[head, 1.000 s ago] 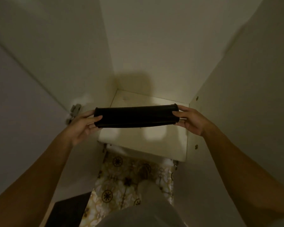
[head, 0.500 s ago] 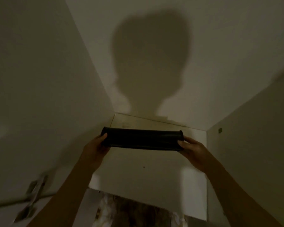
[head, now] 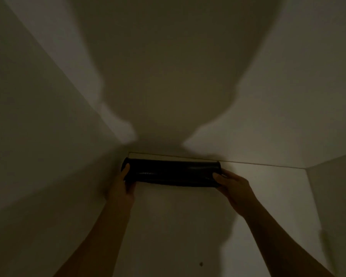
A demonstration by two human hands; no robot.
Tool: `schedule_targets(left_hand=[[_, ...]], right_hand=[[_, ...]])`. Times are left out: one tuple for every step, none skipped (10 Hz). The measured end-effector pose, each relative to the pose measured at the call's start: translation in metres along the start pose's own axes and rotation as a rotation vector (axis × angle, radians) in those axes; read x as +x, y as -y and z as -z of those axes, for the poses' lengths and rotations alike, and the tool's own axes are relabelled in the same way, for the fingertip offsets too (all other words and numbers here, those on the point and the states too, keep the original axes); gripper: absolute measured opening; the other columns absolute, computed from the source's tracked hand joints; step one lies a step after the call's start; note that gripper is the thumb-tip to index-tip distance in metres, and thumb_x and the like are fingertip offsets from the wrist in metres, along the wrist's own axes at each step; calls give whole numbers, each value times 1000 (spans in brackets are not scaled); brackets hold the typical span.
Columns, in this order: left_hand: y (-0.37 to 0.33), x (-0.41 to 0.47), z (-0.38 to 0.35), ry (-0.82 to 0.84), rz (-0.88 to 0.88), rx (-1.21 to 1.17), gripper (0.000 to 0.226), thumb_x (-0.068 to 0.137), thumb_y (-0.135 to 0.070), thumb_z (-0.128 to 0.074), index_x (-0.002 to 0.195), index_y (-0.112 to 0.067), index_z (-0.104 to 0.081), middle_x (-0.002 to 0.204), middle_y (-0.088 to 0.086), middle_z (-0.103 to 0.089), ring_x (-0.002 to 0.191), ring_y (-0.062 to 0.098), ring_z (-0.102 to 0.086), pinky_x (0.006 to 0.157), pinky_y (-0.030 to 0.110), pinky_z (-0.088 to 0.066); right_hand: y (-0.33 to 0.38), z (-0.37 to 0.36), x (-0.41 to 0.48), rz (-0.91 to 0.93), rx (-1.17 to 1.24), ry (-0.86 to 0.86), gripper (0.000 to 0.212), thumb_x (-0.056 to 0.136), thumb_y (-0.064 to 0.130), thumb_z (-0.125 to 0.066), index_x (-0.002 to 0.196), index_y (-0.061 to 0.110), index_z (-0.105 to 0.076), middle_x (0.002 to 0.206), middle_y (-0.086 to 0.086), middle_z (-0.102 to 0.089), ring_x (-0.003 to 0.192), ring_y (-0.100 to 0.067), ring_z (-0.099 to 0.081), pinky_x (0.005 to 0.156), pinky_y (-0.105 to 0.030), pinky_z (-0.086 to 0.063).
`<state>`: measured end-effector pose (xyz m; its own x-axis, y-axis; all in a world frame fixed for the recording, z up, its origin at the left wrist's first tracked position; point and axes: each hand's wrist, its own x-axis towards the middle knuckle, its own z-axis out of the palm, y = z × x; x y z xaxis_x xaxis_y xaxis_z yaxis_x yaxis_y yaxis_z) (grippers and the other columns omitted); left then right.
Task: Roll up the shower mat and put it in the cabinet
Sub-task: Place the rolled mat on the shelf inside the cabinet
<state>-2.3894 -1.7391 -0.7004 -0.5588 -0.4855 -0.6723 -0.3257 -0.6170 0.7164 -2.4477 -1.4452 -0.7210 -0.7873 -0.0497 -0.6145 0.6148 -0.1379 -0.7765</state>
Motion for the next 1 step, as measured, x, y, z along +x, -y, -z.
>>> schedule_targets(left_hand=[[4,38,-3,16,-36,6,31,97,-29,-55,124,-13,-51,121,2,-57,109,11,-59,98,28,-50]], right_hand=[[-19,-15,33,24,-97,-20,29,85,6,-70,114,13,-67,106,-7,-71,98,-20,-68,80,-28,-55]])
